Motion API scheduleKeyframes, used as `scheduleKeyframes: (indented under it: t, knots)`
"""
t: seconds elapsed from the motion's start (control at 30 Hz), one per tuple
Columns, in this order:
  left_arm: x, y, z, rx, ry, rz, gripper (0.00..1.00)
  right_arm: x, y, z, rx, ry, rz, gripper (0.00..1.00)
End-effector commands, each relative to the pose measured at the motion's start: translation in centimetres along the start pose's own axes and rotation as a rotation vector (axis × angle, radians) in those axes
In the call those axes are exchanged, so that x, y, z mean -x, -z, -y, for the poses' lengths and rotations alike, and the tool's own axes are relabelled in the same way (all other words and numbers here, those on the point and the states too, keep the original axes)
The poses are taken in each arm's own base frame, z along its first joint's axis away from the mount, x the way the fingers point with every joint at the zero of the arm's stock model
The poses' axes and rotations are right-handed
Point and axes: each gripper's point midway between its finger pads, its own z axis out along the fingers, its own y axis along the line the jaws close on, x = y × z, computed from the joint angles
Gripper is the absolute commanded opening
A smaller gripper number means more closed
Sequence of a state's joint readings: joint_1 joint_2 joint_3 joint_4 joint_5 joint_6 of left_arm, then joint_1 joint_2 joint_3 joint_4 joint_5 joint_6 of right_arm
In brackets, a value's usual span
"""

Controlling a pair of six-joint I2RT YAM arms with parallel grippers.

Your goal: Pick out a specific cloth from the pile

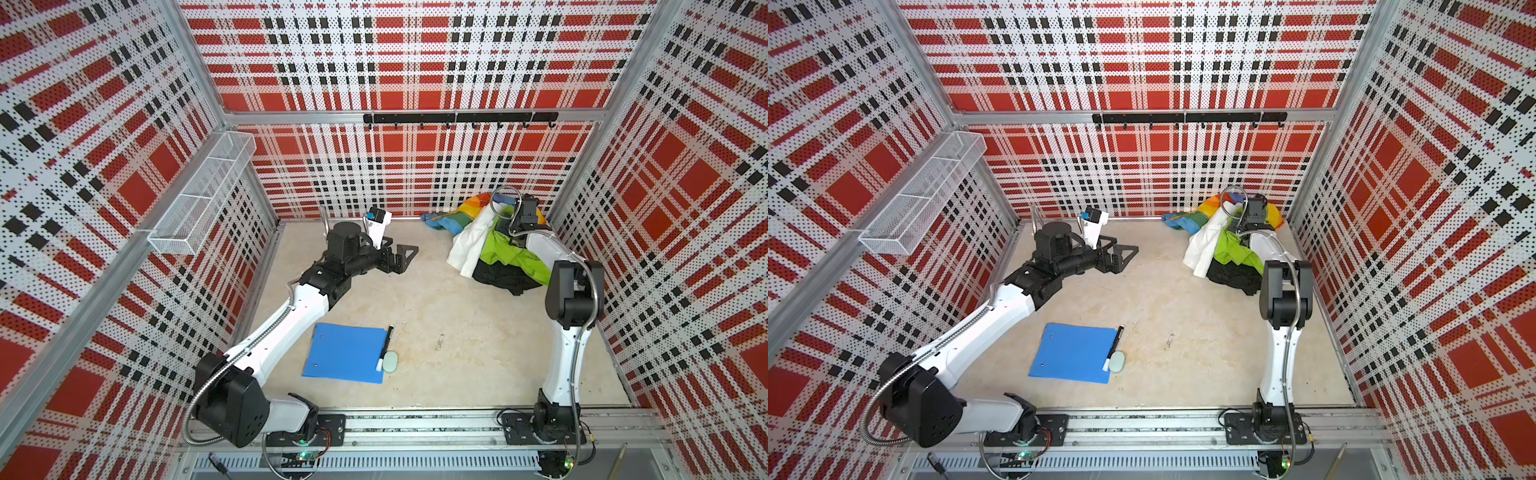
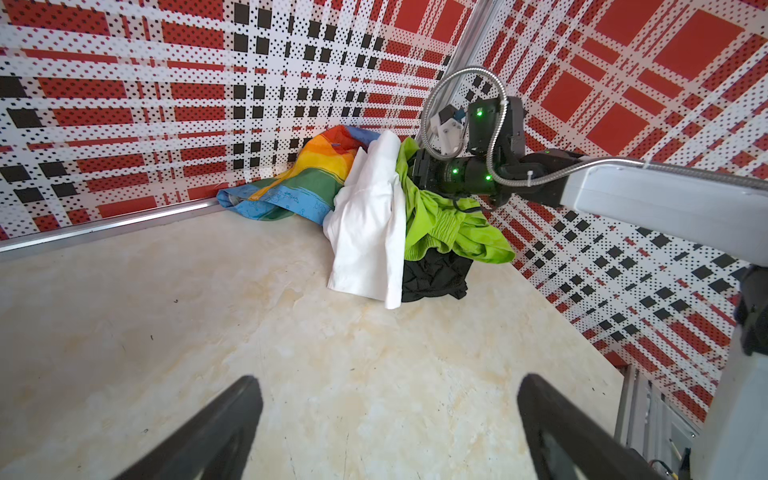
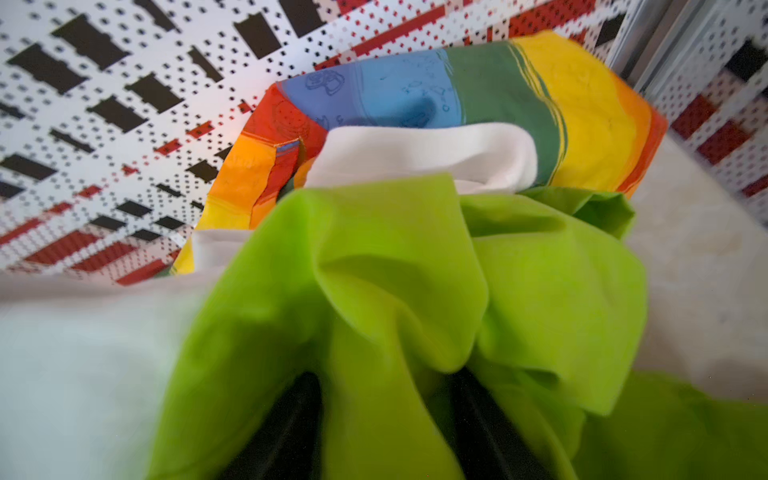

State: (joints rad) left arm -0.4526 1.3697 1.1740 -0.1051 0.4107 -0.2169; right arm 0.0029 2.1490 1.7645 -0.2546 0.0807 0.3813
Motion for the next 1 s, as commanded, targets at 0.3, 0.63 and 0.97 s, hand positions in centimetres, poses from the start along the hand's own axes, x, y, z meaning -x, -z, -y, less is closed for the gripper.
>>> scheduleKeyframes:
  t: [0.3, 0.63, 0.97]
  knots:
    - [-0.3, -0.8, 1.9, -0.095, 0.006, -0.009, 0.99, 2.7, 13.7, -1.6, 0.131, 0.048, 0.140, 0.87]
    - [-0.5, -1.1, 2.5, -0.124, 0.006, -0.016, 0.99, -8.3, 14.8, 2.6, 0.049, -0.034, -0.039, 1.00]
    - [-0.4, -0.8, 2.7, -0.114, 0.002, -0.015, 0.99, -2.7, 9.7, 1.5, -0.009, 0.081, 0.064, 0.23]
